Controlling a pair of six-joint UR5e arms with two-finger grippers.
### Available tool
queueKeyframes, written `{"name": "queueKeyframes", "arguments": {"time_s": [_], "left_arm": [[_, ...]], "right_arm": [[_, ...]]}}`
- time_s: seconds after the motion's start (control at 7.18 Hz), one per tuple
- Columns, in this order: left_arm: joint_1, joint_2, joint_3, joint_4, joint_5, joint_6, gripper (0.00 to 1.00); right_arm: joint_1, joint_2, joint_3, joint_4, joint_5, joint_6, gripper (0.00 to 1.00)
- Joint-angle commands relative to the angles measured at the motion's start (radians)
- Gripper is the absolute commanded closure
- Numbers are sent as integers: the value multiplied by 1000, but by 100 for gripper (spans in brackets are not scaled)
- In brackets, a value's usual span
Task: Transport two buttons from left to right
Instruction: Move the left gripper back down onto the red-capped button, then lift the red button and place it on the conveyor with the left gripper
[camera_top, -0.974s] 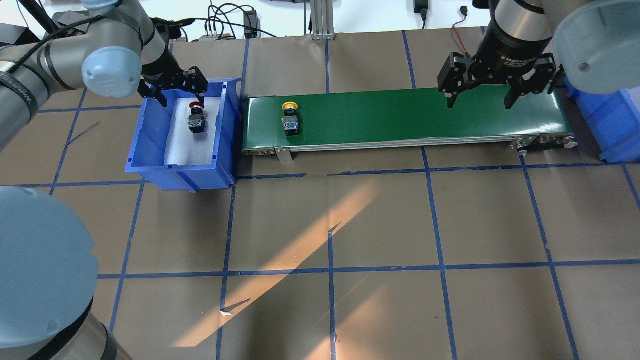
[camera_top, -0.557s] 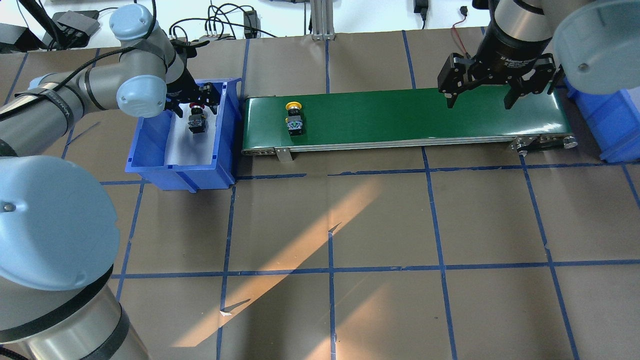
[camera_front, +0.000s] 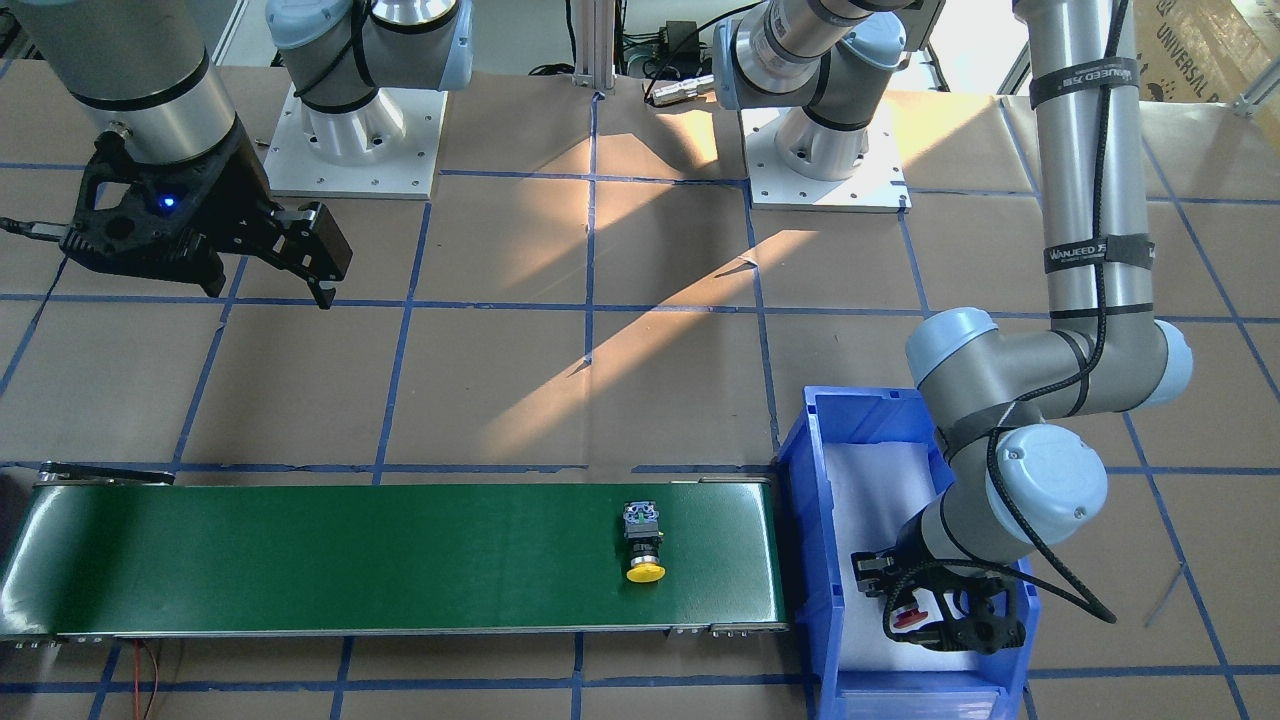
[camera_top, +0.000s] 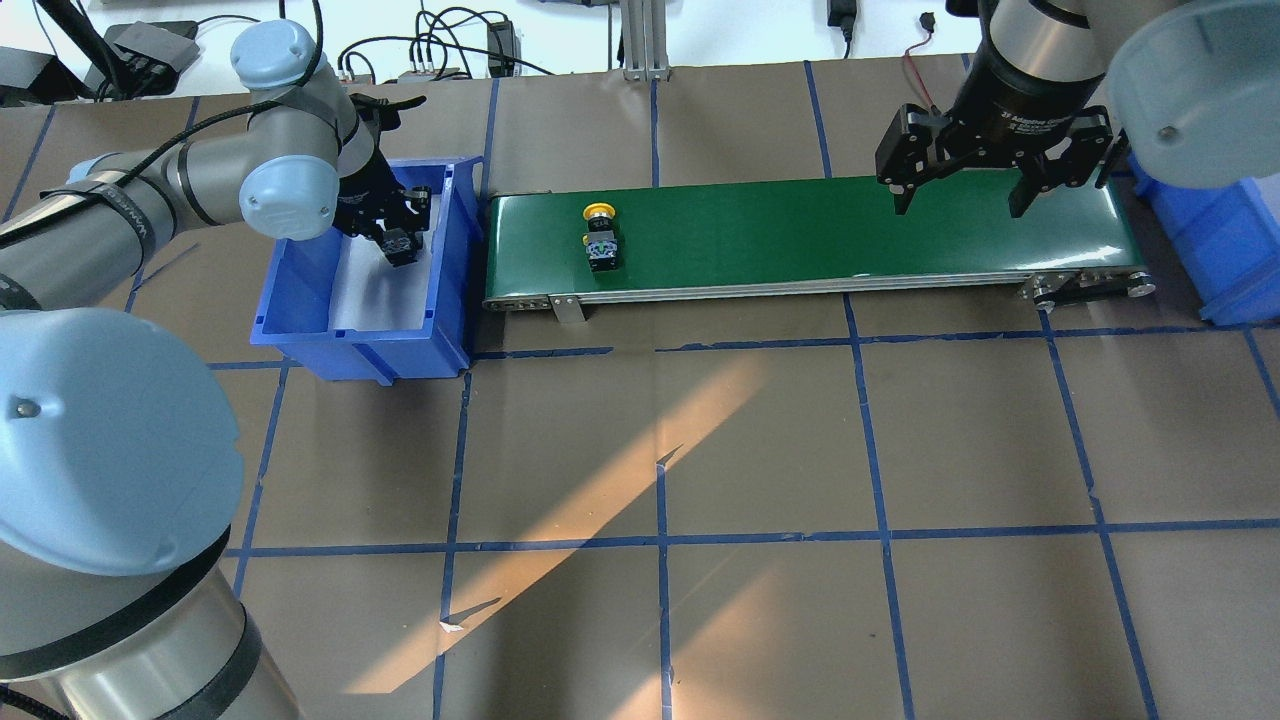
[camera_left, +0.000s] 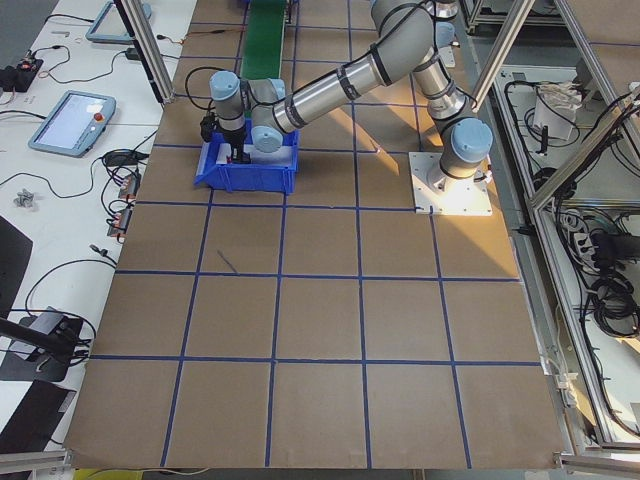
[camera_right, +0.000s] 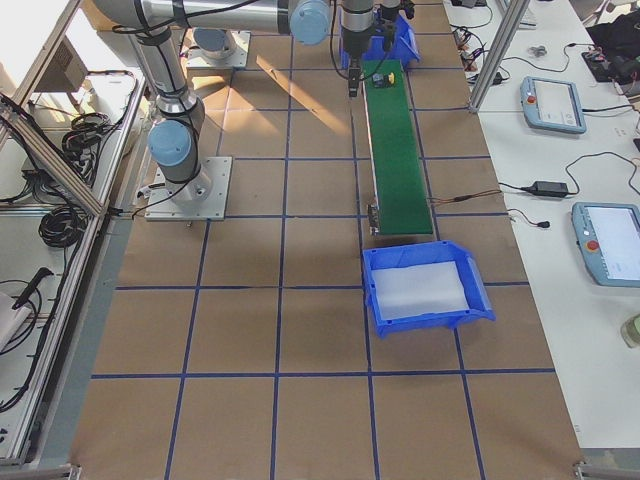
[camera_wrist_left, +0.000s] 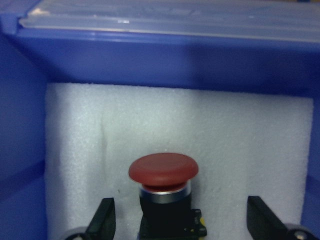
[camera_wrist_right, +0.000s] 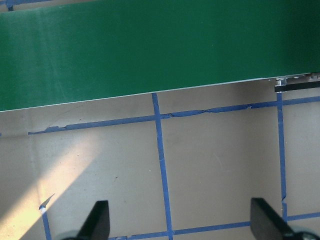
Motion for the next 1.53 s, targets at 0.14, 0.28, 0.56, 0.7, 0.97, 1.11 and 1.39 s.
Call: {"name": "queueKeyframes", "arguments": {"time_s": [0.14,0.28,0.56,0.7,0.97,1.11,1.39], "left_arm": [[2,177,29,-188,-2,2,79],[-12,247,24,-254,-9,-8,79],[-134,277,29,-295,-61,-94,79],[-214,201,47,-221,-56,-183,79],[-251,97,95,-189,-42,-179,79],[-245,88,78,-169,-39,-177,79],[-247,105,35,-163,-31,-177,79]], "right_arm": [[0,-2,1,0,0,1,0],[0,-3,1,0,0,0,0],[0,-5,3,1,0,0,0],[0,-3,3,1,0,0,0],[0,0,3,1,0,-2,0],[0,-2,3,1,0,-2,0],[0,0,3,1,0,1,0]]}}
